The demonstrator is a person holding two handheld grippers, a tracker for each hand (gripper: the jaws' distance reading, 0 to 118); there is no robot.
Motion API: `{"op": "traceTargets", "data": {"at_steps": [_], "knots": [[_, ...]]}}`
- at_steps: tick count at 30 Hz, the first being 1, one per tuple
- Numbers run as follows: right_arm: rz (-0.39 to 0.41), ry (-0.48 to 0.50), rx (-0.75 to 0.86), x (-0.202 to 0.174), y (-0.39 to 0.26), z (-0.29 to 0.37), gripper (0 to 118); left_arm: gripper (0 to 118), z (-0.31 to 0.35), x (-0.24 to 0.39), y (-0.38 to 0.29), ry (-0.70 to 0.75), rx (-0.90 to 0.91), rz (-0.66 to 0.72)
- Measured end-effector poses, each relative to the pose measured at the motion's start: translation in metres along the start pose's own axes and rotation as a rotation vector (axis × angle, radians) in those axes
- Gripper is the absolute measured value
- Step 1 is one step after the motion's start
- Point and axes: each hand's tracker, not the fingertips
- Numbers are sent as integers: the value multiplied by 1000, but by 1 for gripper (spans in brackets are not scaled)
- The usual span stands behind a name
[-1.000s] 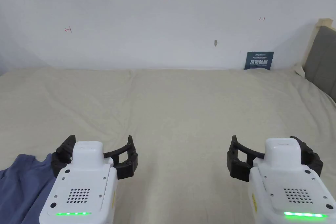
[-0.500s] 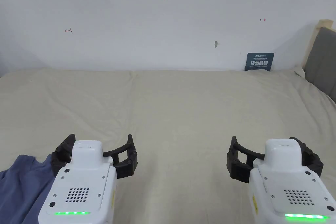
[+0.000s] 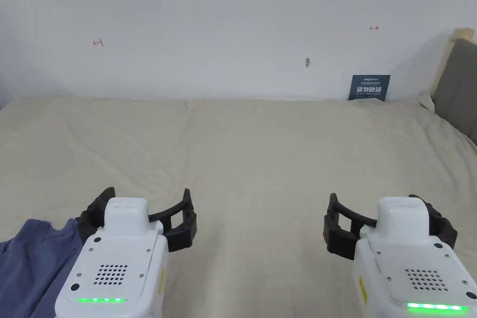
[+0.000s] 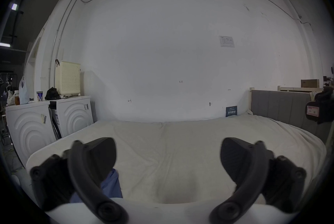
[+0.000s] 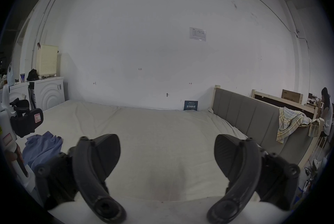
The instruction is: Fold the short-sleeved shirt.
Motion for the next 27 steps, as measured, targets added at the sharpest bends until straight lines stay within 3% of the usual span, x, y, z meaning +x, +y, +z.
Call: {"op": "traceTargets", "data": {"at_steps": [3,4,6,9,17,21,27], "knots": [[-4,-19,8,0,1,1,4,27,0,-1,4,-7,-13,33],[-2,-22,5,0,1,-1,0,27,-2,-1,5,-8,-23,42],[1,-27,8,1,1,-1,0,7,-6,-4,5,-30,-56,70],[-13,-12,3,2,2,-2,0,1,-8,-8,3,-41,-73,104],[-11,49,3,-12,5,-8,0,0,3,-35,-2,30,-84,131],[9,158,10,-47,8,-16,0,0,25,-74,-5,140,-87,129],[17,367,24,-129,11,-18,0,0,77,-154,-9,358,-106,116]]}}
